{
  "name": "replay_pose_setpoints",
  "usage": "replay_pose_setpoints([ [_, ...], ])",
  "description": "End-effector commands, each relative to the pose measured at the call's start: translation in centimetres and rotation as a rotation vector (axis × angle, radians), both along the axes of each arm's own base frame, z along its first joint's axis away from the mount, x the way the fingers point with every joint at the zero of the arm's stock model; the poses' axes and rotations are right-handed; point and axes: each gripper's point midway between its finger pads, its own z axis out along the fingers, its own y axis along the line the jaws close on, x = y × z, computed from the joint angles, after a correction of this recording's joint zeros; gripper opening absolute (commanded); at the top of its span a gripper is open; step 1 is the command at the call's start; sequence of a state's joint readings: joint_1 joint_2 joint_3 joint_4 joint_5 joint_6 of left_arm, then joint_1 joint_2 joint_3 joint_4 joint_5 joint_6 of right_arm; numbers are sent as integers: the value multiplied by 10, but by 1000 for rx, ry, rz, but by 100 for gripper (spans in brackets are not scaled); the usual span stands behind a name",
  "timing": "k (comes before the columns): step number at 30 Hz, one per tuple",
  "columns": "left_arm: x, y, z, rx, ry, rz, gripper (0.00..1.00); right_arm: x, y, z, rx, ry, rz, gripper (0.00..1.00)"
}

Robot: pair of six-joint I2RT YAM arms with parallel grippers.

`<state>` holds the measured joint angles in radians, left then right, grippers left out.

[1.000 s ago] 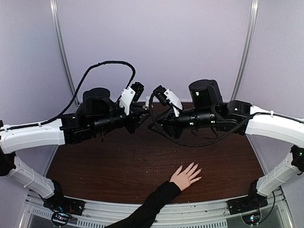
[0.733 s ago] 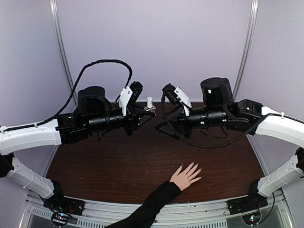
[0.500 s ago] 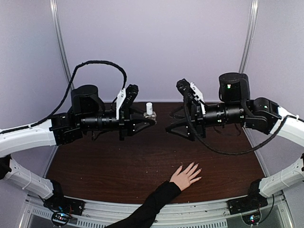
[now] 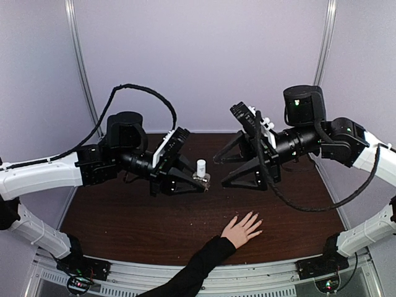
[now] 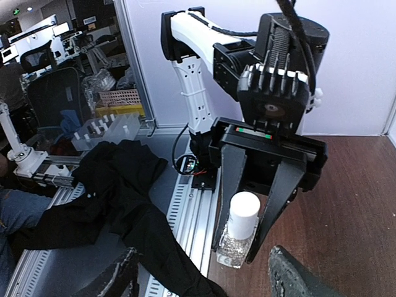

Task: Paint the nails
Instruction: Screw the nail polish bottle cap onto the nail polish bottle.

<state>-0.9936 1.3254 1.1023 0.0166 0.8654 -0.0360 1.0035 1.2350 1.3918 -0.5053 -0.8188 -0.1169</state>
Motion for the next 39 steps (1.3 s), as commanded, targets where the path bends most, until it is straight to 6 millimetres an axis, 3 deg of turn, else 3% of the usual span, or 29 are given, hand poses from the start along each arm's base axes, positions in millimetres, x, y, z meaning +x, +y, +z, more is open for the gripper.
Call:
replay_pose_setpoints([
  [1, -17, 2, 19, -57, -6, -133, 0, -18, 3, 20, 57, 44, 112, 70],
  [10, -26, -2, 21, -69, 8, -202, 0, -24, 11, 21, 63, 75, 179, 61],
  [20, -35, -9, 24, -75, 15, -262, 0, -26, 19, 14, 58, 66, 213, 58],
  [39, -37, -12, 27, -96, 13, -271, 0, -29, 26, 5, 54, 69, 259, 26],
])
